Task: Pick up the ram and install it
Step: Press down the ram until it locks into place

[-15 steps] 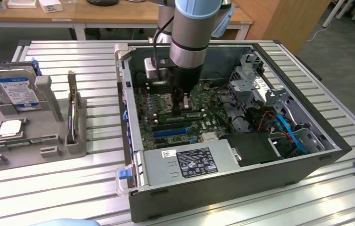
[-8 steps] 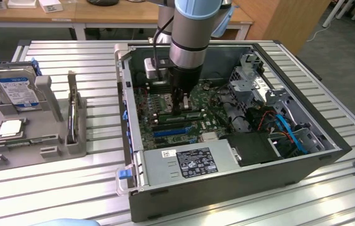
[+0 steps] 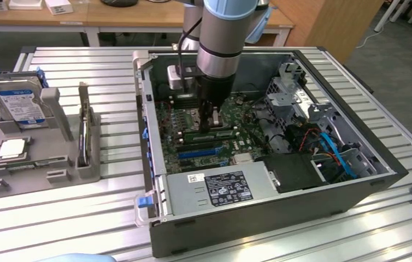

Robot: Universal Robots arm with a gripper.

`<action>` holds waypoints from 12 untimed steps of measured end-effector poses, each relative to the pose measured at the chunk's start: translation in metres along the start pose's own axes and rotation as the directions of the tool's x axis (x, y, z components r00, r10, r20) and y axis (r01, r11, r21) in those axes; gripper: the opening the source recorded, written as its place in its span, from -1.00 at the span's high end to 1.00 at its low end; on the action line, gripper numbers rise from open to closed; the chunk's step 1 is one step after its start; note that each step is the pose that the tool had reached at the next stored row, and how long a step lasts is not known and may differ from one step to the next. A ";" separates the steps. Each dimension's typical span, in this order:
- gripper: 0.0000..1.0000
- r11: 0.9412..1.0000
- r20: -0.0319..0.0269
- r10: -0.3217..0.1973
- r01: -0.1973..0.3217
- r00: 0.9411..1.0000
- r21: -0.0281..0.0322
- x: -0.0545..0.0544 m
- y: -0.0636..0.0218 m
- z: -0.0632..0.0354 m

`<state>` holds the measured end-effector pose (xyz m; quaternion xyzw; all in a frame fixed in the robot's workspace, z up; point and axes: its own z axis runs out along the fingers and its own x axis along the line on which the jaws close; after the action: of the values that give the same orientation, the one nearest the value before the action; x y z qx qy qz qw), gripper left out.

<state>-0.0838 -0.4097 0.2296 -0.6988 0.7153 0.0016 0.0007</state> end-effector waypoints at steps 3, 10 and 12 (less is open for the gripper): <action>0.80 1.000 0.000 0.000 0.000 1.000 0.000 0.001 0.0036 -0.0008; 0.80 1.000 0.000 0.000 0.000 1.000 0.000 0.002 0.0157 -0.0014; 0.80 1.000 0.000 0.000 0.000 1.000 0.000 0.002 0.0190 -0.0014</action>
<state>-0.1029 -0.4117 0.2311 -0.6989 0.7152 0.0017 0.0007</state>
